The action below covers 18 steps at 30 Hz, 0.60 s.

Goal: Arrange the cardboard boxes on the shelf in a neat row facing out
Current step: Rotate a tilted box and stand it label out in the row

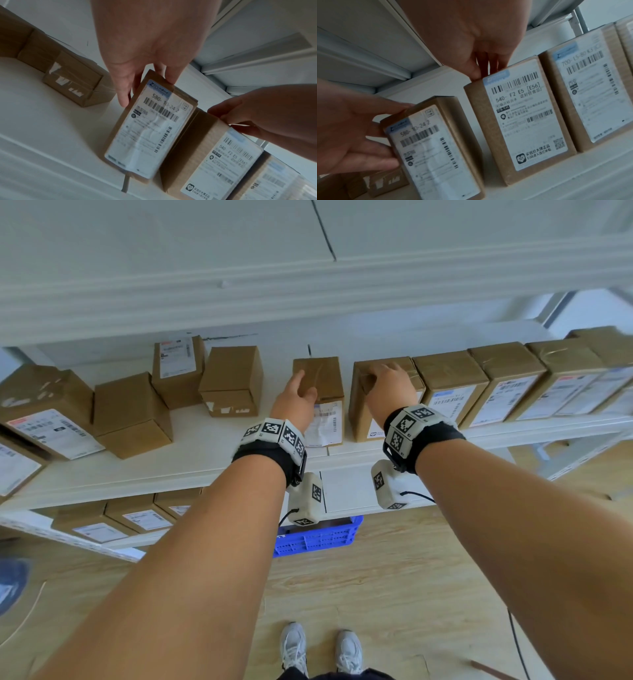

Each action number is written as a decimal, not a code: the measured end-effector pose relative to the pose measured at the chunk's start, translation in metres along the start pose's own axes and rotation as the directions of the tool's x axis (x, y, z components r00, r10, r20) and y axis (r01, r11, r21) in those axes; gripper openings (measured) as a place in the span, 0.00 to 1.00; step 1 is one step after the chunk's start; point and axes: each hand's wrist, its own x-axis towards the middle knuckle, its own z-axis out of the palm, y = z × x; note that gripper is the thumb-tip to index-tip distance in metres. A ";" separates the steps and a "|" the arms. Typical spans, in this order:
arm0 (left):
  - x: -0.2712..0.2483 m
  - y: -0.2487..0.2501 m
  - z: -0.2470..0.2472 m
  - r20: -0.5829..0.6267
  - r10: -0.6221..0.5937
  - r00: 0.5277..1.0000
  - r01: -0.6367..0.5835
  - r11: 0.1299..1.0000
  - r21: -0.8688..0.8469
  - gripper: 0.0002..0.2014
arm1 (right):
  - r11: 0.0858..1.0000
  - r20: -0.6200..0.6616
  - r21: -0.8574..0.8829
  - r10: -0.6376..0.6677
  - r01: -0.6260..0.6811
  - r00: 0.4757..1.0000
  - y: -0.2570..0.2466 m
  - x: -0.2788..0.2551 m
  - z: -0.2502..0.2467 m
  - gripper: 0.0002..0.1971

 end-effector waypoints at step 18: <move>-0.003 0.011 -0.001 0.158 -0.017 0.987 -0.008 0.988 0.157 0.27 | 0.996 0.003 -0.067 -0.060 0.060 0.998 0.004 0.000 -0.008 0.21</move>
